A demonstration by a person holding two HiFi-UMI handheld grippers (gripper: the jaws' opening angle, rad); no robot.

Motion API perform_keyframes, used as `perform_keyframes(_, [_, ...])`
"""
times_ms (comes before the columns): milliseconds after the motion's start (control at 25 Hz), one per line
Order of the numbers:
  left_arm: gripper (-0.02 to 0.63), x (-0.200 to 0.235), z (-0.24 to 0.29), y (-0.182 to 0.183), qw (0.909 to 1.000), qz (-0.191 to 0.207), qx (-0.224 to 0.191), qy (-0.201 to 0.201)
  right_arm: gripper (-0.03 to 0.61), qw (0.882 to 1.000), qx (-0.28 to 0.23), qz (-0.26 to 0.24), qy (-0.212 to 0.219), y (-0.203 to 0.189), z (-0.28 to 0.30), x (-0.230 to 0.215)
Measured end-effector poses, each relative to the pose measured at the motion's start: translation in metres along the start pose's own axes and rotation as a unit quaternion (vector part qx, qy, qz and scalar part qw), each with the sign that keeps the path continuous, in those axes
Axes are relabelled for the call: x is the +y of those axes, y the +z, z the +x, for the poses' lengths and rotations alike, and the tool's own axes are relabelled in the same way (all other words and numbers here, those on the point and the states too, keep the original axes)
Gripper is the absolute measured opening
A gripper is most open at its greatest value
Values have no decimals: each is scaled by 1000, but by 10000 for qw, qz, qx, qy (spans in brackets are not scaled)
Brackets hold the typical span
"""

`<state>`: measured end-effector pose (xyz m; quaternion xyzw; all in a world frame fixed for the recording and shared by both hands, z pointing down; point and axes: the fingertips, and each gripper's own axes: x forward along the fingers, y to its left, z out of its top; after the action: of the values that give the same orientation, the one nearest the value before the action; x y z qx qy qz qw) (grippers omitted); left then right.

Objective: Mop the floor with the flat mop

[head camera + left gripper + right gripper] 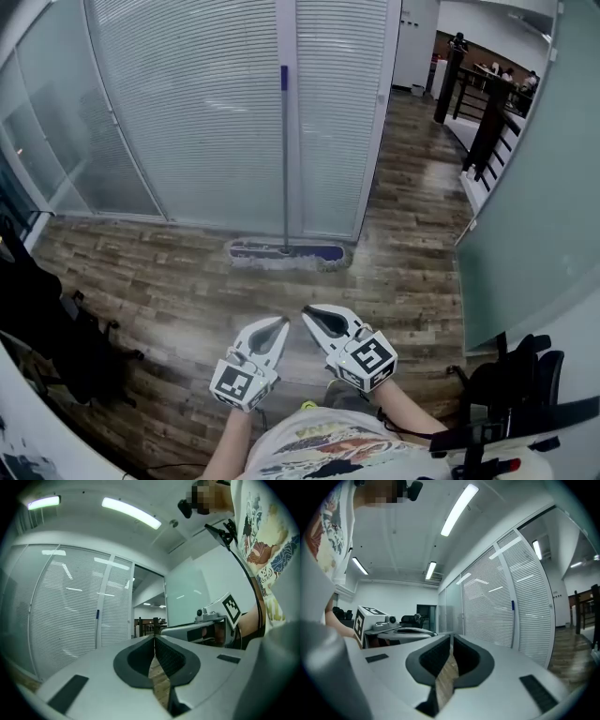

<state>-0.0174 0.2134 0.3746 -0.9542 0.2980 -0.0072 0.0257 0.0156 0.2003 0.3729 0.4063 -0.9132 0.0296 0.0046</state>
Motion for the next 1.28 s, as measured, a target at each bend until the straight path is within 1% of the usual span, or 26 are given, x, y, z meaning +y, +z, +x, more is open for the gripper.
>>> perform_keyframes(160, [12, 12, 4, -2, 9999, 22, -14, 133, 34, 9999, 12, 99, -19, -1, 2, -9])
perform_keyframes(440, [12, 47, 16, -11, 9994, -69, 79, 324, 34, 9995, 183, 99, 219, -9, 36, -22])
perform_keyframes(600, [12, 77, 30, -21, 9985, -81, 243, 484, 35, 9989, 185, 207, 367, -14, 66, -46])
perform_keyframes(720, [12, 105, 47, -29, 9973, -146, 345, 635, 35, 9989, 129, 184, 412, -11, 88, -76])
perform_keyframes(920, [12, 144, 104, -28, 9968, -112, 445, 652, 35, 9982, 40, 368, 469, -6, 122, -140])
perform_keyframes(1040, [12, 163, 149, -25, 9973, -62, 490, 547, 35, 9977, -18, 412, 545, 1, 139, -177])
perform_keyframes(1200, [12, 184, 203, -20, 9982, -162, 406, 414, 35, 9966, -78, 467, 670, 7, 160, -220])
perform_keyframes(1280, [12, 192, 226, -22, 9982, -156, 448, 367, 35, 9959, -76, 547, 721, 6, 168, -239])
